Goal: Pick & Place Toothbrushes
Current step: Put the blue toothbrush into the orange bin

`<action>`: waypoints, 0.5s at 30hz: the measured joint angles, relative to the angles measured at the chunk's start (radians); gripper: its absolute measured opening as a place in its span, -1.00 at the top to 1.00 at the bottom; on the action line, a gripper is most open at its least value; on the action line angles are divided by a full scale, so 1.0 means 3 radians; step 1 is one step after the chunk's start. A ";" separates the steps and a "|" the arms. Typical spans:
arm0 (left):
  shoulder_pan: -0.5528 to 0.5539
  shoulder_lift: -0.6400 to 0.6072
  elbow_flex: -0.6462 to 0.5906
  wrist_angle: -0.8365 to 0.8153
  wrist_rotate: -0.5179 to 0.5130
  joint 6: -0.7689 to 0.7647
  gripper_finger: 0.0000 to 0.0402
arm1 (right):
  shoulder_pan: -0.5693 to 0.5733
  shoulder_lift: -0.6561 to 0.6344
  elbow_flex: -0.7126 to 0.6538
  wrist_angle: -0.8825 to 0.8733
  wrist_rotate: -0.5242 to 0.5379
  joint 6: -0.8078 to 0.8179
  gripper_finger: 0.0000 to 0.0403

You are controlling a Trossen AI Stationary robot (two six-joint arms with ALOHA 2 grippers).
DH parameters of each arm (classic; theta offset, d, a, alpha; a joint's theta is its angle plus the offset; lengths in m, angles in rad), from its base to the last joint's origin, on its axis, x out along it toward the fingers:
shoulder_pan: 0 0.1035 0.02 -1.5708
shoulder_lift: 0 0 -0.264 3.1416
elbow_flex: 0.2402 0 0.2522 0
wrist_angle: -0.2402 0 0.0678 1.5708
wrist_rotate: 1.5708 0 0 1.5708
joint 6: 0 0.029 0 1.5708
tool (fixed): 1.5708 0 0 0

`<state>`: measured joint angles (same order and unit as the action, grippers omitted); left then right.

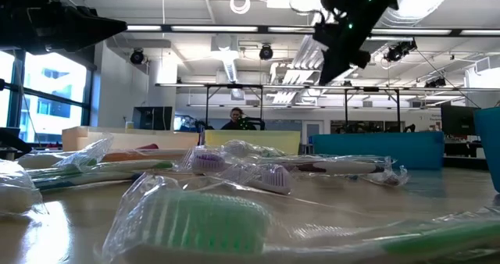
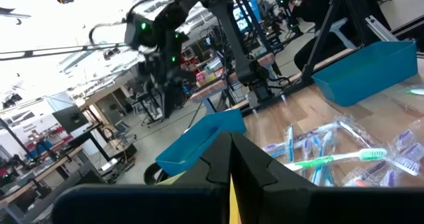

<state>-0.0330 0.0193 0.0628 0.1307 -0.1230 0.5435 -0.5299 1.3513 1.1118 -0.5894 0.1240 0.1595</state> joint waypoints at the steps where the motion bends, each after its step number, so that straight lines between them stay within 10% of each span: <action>1: 0.0000 0.0000 0.0000 0.0001 0.0000 -0.0006 1.00 | 0.0049 -0.0035 0.0001 0.0032 0.0020 -0.0020 0.99; 15: 0.0000 0.0000 0.0000 -0.0025 0.0006 -0.0192 1.00 | 0.0568 -0.0168 0.0001 -0.0130 -0.0072 -0.0021 0.99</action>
<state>-0.0330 0.0193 0.0628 0.1231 -0.1212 0.4860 -0.3594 1.3008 1.1122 -0.6284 0.1024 0.1531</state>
